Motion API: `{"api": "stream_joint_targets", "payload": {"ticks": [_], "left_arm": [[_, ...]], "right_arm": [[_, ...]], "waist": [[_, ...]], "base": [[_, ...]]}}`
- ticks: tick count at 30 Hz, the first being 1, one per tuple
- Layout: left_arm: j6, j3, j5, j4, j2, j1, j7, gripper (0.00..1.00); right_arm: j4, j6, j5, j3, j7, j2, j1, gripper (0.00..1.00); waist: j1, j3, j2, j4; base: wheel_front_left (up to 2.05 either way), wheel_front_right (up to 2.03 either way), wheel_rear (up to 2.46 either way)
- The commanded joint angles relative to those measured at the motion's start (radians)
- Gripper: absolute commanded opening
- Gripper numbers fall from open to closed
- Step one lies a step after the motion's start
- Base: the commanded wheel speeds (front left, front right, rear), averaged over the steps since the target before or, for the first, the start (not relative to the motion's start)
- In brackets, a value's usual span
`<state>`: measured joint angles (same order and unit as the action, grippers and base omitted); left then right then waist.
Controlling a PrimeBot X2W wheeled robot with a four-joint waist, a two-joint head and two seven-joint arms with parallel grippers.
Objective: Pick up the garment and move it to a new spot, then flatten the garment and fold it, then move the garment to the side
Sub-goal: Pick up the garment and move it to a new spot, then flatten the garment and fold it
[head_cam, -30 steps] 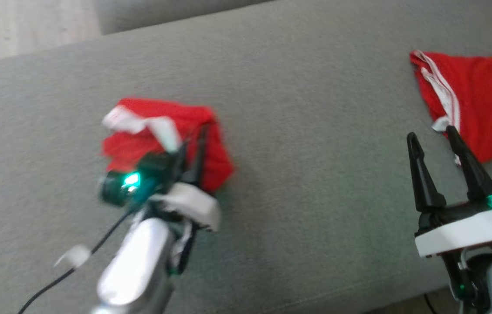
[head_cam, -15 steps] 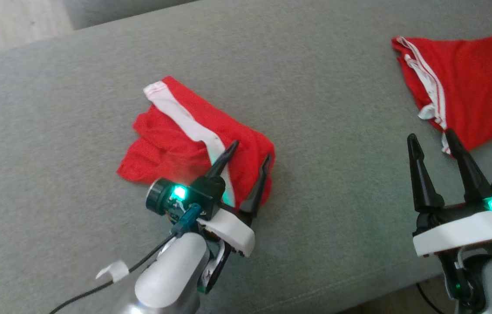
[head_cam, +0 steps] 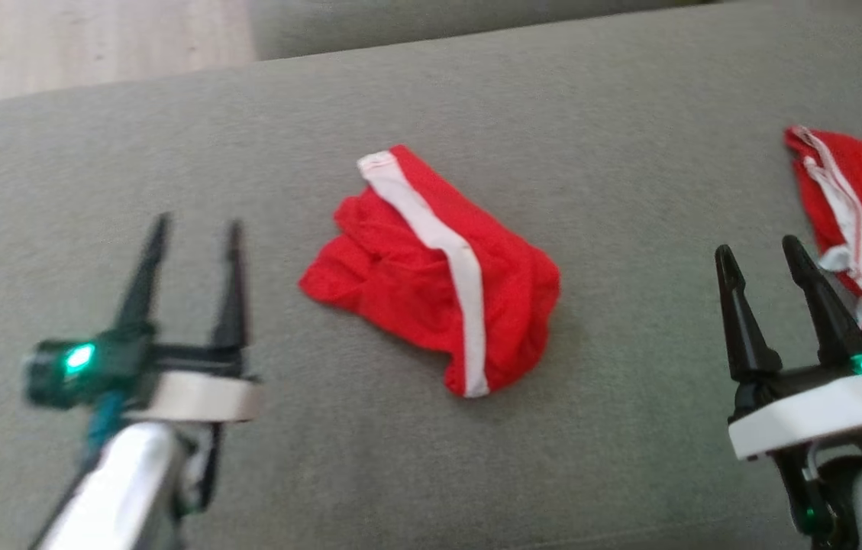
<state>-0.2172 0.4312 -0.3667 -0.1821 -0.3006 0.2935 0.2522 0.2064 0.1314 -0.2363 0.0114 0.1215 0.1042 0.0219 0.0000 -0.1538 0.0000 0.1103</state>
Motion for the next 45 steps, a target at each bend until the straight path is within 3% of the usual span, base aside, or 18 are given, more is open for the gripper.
{"api": "stream_joint_targets", "payload": {"ticks": [1,12,16,25,45], "left_arm": [[-0.002,-0.067,-0.009,0.052,-0.039,0.008,0.009,1.0],[0.031,-0.239,-0.094,0.125,-0.204,-0.196,-0.037,1.0],[0.026,-0.261,-0.132,0.156,-0.23,-0.258,-0.094,1.0],[-0.001,-0.251,-0.15,0.211,-0.223,-0.345,-0.131,1.0],[-0.031,-0.235,-0.138,0.212,-0.221,-0.35,-0.139,1.0]], "right_arm": [[0.042,-0.001,0.006,0.015,0.004,0.012,0.002,1.0],[0.059,-0.001,0.015,0.01,0.029,0.005,0.035,1.0],[0.061,-0.001,0.018,0.018,0.036,0.0,0.058,1.0],[0.067,-0.001,0.026,0.027,0.054,-0.008,0.083,1.0],[0.073,-0.001,0.03,0.024,0.054,-0.016,0.082,1.0]], "waist": [[0.0,0.015,0.0,-0.032],[0.0,0.048,0.0,-0.08],[0.0,0.067,0.0,-0.073],[0.0,0.101,0.0,-0.047],[0.0,0.108,0.0,-0.038]], "base": [[0.0,0.0,0.0],[0.0,0.0,0.0],[0.0,0.0,0.0],[0.0,0.0,0.0],[0.0,0.0,0.0]]}}
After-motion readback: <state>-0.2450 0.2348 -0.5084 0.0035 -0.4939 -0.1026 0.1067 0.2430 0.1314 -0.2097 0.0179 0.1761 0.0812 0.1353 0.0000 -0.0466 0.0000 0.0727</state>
